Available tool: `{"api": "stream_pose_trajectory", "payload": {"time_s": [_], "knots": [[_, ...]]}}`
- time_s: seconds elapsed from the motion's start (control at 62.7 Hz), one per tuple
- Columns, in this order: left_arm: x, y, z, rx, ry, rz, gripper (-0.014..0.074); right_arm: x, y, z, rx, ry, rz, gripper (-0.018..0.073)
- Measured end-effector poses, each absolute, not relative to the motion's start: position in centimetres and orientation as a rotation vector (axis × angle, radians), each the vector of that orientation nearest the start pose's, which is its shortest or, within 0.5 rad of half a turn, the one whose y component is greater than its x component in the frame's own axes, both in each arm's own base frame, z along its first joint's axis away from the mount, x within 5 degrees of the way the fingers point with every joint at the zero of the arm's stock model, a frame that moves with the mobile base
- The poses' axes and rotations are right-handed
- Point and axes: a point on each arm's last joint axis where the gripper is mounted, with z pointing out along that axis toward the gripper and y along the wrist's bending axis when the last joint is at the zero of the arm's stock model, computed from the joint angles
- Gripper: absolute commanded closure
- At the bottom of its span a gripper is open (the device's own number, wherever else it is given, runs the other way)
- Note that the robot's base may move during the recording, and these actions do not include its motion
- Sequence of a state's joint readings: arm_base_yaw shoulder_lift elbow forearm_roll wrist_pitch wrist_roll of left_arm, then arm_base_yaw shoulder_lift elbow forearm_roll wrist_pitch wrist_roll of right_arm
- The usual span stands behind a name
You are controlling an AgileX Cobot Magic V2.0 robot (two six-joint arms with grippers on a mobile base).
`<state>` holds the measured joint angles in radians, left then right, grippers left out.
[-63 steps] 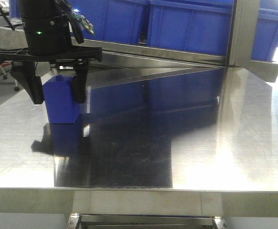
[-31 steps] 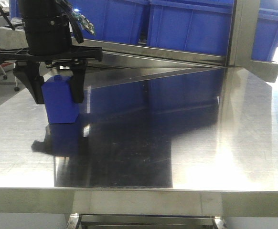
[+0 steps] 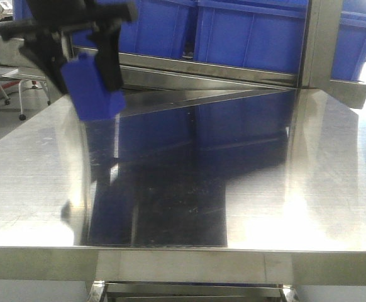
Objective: Pick and sort blue part to right shelf
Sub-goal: 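Lift the blue bottle off the table with the left gripper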
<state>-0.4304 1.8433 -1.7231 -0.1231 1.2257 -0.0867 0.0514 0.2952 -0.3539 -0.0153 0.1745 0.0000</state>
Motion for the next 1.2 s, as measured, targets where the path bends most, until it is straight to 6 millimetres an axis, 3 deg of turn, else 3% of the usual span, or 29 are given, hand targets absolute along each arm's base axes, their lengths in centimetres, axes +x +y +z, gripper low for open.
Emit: {"api": "stream_pose_trajectory", "payload": {"time_s": [0.192,0.303,0.511,0.718,0.894,1.197], "knots": [[33.4,-16.6,34.2,0.61,2.627,-0.305,0.0252,7.7,0.4,29.8,-0.051,1.599,0.026,0.0177],[32.4,-16.1,34.6,0.639,2.519,-0.302,0.0253,7.7,0.4,29.8,-0.051,1.599,0.026,0.0177],[30.5,-14.8,33.6,0.59,2.381,-0.301,0.0253,7.7,0.4,29.8,-0.051,1.599,0.026,0.0177],[28.0,-11.4,33.2,0.452,2.212,-0.276,0.0253,7.7,0.4,29.8,-0.051,1.599,0.026,0.0177],[24.7,-8.2,32.7,0.326,2.081,-0.25,0.0254,7.7,0.4,29.8,-0.051,1.599,0.026,0.0177],[17.0,-3.2,31.5,0.112,1.936,-0.202,0.0263,7.7,0.4,29.8,-0.051,1.599,0.026,0.0177]]}}
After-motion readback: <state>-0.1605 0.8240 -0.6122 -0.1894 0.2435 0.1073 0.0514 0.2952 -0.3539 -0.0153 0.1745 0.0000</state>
